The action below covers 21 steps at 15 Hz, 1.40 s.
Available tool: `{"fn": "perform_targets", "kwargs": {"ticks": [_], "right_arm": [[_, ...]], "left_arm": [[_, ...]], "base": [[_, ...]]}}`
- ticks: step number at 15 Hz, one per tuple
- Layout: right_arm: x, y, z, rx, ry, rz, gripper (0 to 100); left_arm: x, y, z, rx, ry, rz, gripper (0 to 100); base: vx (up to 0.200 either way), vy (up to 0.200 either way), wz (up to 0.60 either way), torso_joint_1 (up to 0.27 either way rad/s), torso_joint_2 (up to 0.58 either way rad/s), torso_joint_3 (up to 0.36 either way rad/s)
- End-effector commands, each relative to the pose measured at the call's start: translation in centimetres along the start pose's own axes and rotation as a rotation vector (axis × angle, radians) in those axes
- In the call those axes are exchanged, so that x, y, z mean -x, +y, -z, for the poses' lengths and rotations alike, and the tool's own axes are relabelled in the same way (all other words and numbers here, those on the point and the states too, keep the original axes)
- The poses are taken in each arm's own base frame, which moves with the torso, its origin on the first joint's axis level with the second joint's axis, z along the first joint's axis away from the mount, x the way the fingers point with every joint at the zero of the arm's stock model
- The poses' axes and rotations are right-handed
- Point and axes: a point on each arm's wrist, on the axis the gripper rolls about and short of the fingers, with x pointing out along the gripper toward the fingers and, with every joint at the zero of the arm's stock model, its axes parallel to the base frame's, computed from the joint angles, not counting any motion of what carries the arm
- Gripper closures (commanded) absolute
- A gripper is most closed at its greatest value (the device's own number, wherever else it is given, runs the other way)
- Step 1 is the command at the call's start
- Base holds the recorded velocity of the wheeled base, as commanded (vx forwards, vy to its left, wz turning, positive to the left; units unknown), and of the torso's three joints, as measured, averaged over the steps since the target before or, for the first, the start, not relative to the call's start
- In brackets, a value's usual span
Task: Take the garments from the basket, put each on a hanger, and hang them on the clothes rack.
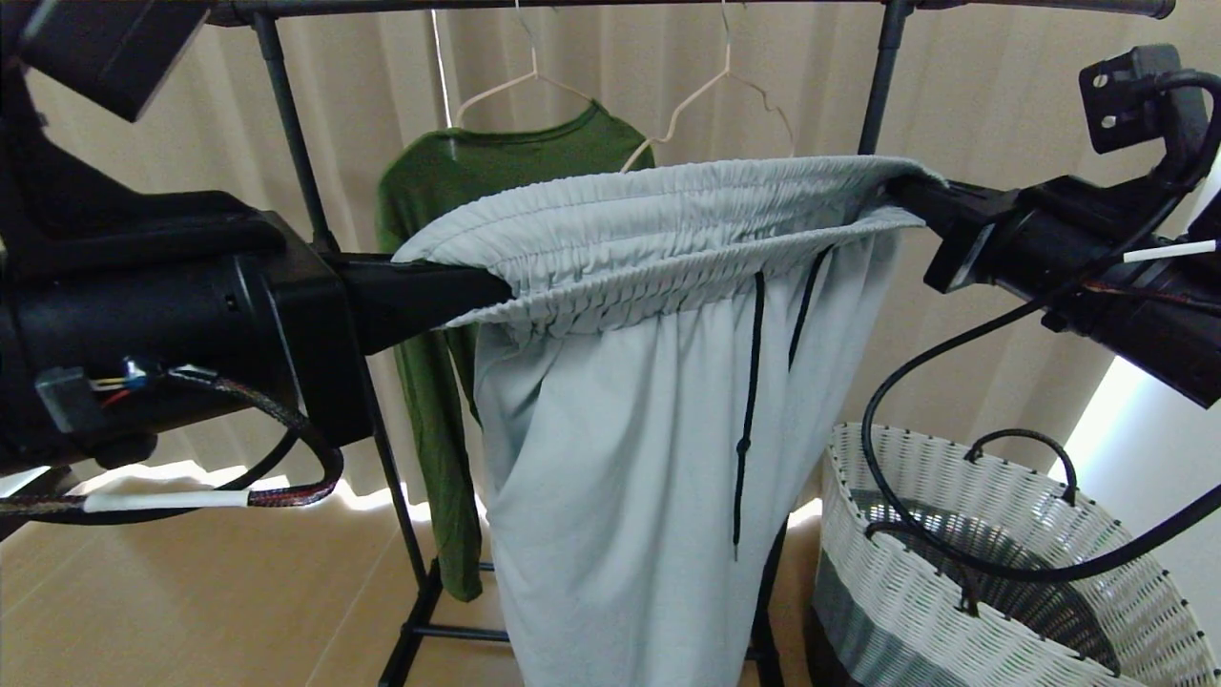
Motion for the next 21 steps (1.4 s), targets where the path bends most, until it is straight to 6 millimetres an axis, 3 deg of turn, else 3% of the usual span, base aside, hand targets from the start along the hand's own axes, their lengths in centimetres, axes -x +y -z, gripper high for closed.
{"fn": "perform_targets", "kwargs": {"ticks": [1, 4, 7, 11, 16, 18, 21], "right_arm": [[0.2, 0.0, -0.2, 0.002, -0.003, 0.002, 100], [1.4, -0.1, -1.5, 0.005, -0.013, 0.010, 100], [4.9, 0.0, -4.1, 0.001, 0.046, 0.008, 100], [9.0, 0.2, -5.3, -0.007, 0.152, -0.001, 100], [9.2, 0.3, -4.5, -0.009, 0.194, -0.004, 100], [9.2, 0.4, -3.2, -0.011, 0.231, -0.006, 100], [9.1, 0.4, -3.9, -0.010, 0.211, -0.005, 100]], "left_arm": [[0.1, 0.0, 0.0, 0.000, -0.003, -0.001, 100], [-0.3, 0.3, -0.7, -0.004, -0.018, -0.052, 100], [-3.1, 1.5, -1.8, 0.003, -0.019, -0.264, 100], [-6.2, 3.4, -1.2, -0.013, -0.005, -0.415, 100], [-6.9, 3.8, 0.0, -0.056, 0.041, -0.455, 100], [-7.0, 3.7, 1.4, -0.055, 0.087, -0.455, 100], [-7.0, 3.8, 0.5, -0.059, 0.019, -0.464, 100]], "base": [[0.000, 0.000, 0.00, 0.000, 0.00, 0.000], [0.000, 0.000, 0.00, 0.000, 0.00, 0.000], [0.000, 0.000, 0.00, 0.000, 0.00, 0.000], [0.000, 0.000, 0.00, 0.000, 0.00, 0.000], [0.000, 0.000, 0.00, 0.000, 0.00, 0.000], [0.000, 0.000, 0.00, 0.000, 0.00, 0.000], [0.000, 0.000, 0.00, 0.000, 0.00, 0.000]]}}
